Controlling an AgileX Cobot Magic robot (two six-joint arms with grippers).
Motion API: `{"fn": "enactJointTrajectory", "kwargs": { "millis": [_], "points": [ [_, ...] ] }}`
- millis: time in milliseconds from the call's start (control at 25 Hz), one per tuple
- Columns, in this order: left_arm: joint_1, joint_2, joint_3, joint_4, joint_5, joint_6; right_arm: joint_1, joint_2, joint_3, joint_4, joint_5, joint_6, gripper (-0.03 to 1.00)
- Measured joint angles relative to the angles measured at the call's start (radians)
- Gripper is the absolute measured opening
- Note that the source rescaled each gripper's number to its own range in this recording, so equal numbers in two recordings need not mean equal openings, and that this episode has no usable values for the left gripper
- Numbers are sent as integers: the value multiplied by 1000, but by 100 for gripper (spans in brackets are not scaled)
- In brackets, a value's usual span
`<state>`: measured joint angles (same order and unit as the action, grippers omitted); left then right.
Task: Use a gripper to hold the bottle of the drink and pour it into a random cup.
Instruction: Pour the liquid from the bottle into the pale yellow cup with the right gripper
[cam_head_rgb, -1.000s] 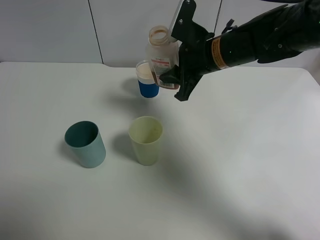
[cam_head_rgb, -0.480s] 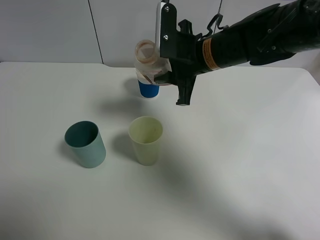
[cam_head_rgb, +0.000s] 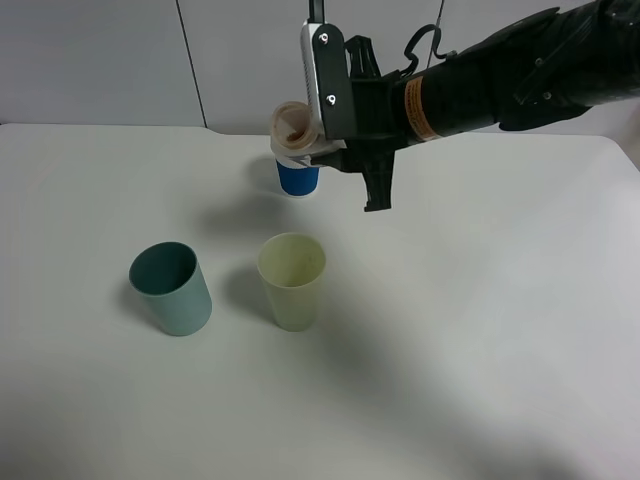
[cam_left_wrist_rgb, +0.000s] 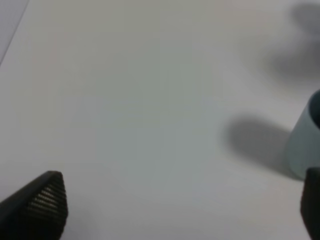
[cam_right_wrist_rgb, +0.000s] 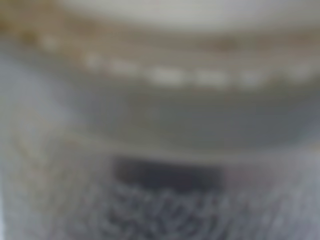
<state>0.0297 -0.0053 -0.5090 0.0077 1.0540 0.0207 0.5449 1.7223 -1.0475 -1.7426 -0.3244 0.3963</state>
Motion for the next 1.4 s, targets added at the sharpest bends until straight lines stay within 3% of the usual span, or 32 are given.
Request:
{"fn": "enactJointTrajectory", "kwargs": {
  "millis": [720,1400],
  "points": [
    [0,0,0,0,0,0,102,0,0,1,211,-37,2],
    [0,0,0,0,0,0,117,0,0,1,235,-255,1]
  ]
}}
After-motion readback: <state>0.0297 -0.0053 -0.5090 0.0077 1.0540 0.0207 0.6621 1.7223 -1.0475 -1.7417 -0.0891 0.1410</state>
